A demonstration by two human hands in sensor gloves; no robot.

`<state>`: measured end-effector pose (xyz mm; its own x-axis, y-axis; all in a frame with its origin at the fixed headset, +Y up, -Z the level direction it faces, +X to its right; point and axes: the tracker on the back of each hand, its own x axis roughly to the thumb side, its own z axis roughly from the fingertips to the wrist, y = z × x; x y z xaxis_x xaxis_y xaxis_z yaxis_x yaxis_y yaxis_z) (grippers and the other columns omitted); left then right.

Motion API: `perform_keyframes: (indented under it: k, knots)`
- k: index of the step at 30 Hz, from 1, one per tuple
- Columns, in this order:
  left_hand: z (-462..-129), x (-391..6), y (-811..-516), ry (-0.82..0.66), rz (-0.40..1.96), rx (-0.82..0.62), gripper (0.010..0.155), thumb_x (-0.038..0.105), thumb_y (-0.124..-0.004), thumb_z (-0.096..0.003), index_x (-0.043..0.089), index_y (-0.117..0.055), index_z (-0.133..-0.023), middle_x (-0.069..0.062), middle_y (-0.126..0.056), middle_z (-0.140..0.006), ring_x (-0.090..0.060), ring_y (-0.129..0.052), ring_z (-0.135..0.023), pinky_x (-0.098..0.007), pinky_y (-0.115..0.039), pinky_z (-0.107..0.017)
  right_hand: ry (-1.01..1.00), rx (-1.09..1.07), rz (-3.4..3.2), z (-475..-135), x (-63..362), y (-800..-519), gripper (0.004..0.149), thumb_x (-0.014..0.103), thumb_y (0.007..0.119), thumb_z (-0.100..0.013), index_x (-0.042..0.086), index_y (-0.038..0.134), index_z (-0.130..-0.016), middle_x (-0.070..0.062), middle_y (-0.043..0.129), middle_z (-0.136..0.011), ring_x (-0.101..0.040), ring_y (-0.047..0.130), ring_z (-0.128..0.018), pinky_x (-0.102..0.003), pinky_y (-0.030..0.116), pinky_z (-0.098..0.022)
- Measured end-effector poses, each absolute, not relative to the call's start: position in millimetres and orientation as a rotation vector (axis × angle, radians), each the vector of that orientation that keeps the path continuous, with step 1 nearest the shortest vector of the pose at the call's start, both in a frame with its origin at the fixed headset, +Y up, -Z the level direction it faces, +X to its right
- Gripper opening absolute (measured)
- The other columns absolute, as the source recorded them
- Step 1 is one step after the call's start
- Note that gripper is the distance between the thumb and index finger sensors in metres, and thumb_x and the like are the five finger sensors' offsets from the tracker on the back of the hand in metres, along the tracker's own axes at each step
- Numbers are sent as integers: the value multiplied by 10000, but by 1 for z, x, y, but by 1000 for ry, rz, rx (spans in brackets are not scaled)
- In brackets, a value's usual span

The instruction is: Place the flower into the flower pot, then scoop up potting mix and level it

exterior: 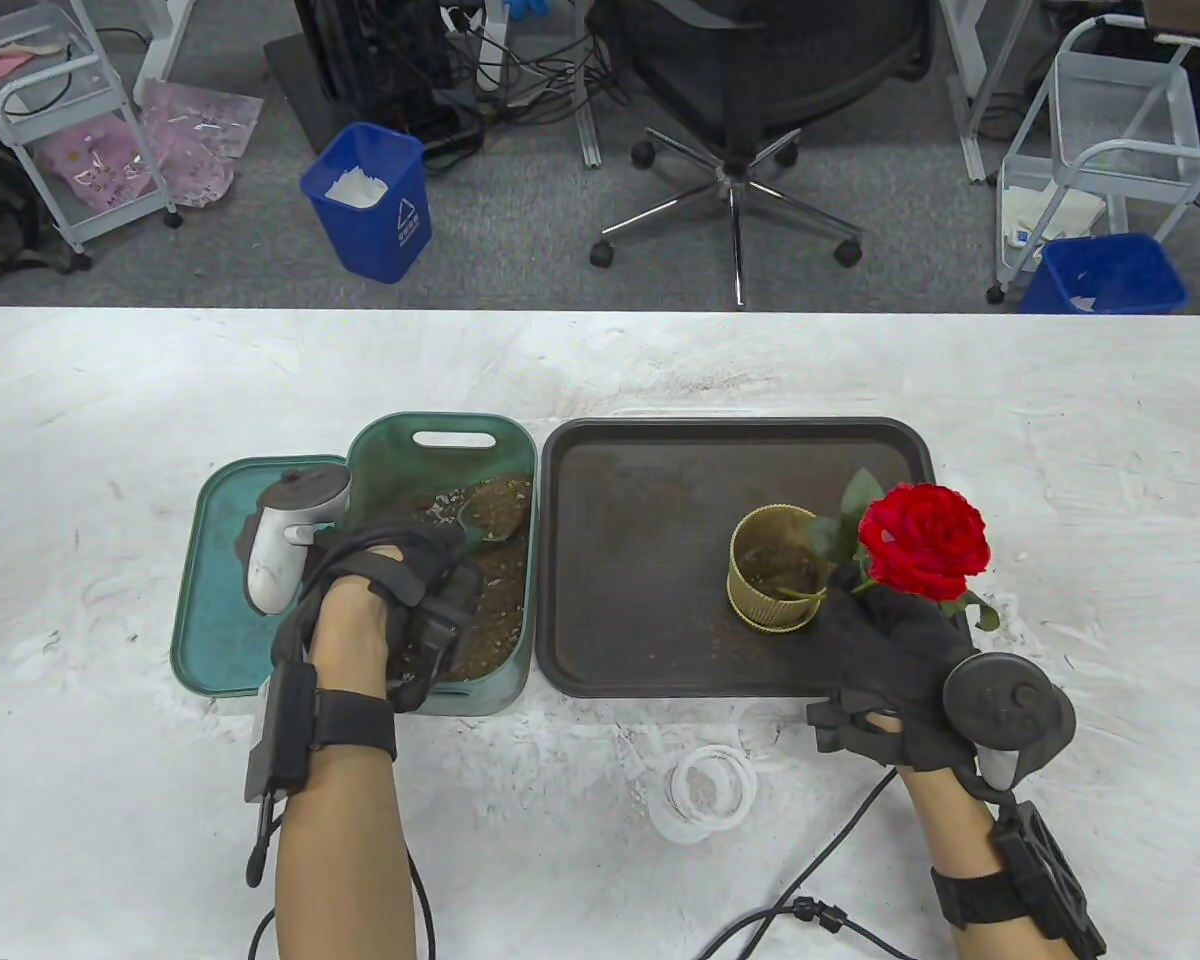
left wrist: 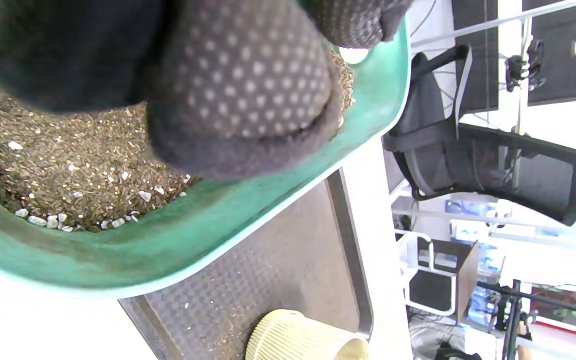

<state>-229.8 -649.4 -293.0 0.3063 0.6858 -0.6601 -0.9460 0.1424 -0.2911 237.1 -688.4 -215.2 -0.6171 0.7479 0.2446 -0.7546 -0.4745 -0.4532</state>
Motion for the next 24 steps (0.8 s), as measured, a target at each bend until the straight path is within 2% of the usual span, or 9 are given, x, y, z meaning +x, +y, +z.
perform_keyframes:
  k: [8, 13, 19, 24]
  knots:
    - [-280, -242, -621, 375, 1262, -680, 580, 382, -641, -449, 32, -654, -911, -5, -938, -631, -102, -1087, -200, -281, -952, -187, -664, 11, 2134, -215, 237, -688, 368, 310, 876, -349, 182, 919, -692, -130, 1017, -626, -337, 1050, -384, -495, 935, -264]
    - [-273, -235, -621, 278, 1314, -690, 579, 386, -638, -456, 36, -644, -918, -2, -932, -643, -103, -1089, -216, -281, -952, -199, -664, 9, 2134, -215, 238, -688, 369, 312, 876, -348, 183, 919, -691, -129, 1018, -625, -336, 1051, -384, -497, 934, -265]
    - [-270, -213, -622, 167, 1333, -714, 580, 387, -636, -459, 35, -639, -920, -3, -929, -647, -100, -1090, -219, -278, -954, -200, -665, 10, 2134, -215, 238, -688, 370, 312, 876, -348, 183, 918, -693, -130, 1016, -627, -335, 1051, -384, -497, 934, -265]
    - [-270, -176, -619, 50, 1344, -745, 580, 395, -630, -466, 39, -628, -924, 4, -923, -657, -93, -1092, -232, -269, -957, -210, -665, 7, 2134, -215, 238, -688, 370, 312, 875, -350, 183, 917, -694, -129, 1017, -626, -337, 1050, -385, -496, 934, -265]
